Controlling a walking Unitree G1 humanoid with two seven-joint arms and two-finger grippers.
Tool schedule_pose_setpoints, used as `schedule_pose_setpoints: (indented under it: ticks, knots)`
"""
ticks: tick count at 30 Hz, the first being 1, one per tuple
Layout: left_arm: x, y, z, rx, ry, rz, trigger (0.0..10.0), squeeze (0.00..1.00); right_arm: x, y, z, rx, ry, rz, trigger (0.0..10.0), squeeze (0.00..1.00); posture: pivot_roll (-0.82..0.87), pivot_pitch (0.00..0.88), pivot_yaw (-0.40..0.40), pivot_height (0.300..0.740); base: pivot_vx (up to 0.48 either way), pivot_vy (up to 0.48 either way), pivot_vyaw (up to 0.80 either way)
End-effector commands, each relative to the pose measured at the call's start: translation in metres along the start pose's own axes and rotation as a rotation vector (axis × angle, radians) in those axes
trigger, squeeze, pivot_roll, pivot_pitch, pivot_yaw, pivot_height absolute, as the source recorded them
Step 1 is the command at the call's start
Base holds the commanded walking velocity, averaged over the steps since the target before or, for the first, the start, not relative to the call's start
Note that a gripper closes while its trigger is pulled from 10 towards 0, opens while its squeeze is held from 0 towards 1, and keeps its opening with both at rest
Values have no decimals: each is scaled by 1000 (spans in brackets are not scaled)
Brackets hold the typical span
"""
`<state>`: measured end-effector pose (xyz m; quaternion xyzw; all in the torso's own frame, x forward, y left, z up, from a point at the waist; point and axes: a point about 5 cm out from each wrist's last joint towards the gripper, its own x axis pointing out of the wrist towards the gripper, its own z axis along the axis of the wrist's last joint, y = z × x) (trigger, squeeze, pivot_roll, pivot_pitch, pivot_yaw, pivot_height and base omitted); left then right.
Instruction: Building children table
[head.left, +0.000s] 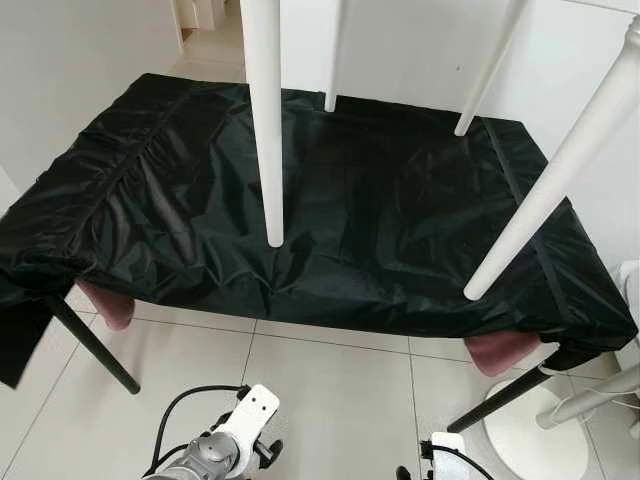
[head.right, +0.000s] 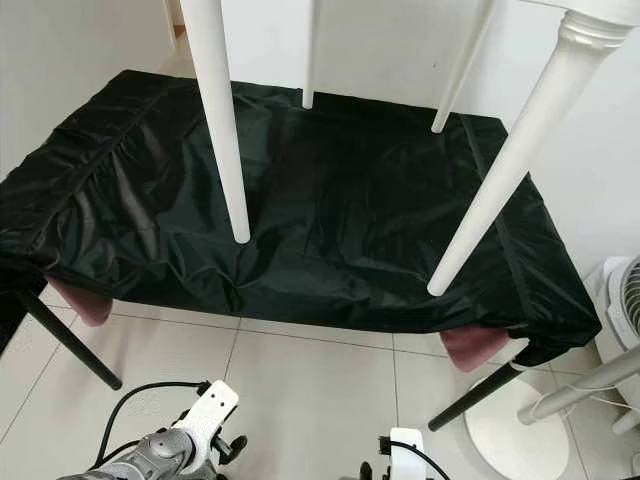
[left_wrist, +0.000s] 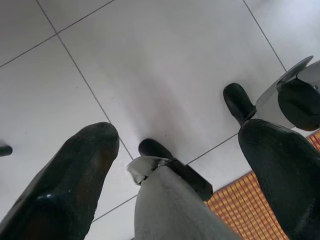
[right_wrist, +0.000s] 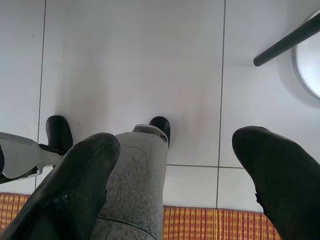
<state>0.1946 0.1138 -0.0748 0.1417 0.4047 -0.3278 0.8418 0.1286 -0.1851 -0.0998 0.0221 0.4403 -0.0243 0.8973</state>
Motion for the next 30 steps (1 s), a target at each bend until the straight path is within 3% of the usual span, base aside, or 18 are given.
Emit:
schedule_pose_setpoints:
  ticks: [1, 4, 9, 16, 26, 30]
  knots:
    - [0, 1, -7, 5, 35, 73, 10000, 0, -3, 4, -12, 24, 58, 8, 10000, 0, 49, 0, -9, 740, 0, 0, 0]
    - [1, -2, -8, 10, 46, 76, 10000, 0, -3, 4, -13, 33, 63, 5, 10000, 0, 53, 0, -11, 740, 0, 0, 0]
    - [4, -11, -5, 89, 51, 52, 10000, 0, -1, 4, -10, 24, 58, 11, 10000, 0, 74, 0, -21, 740, 0, 0, 0]
    - [5, -14, -6, 60, 60, 50, 10000, 0, 0, 4, -6, -52, 54, 30, 10000, 0, 76, 0, -20, 740, 0, 0, 0]
    - [3, -9, -10, 12, 85, 71, 10000, 0, 1, 3, -5, -18, 55, 13, 10000, 0, 62, 0, -24, 740, 0, 0, 0]
    - [-4, 8, -18, -26, 109, 121, 10000, 0, 1, 3, -4, 7, 49, 15, 10000, 0, 62, 0, -31, 740, 0, 0, 0]
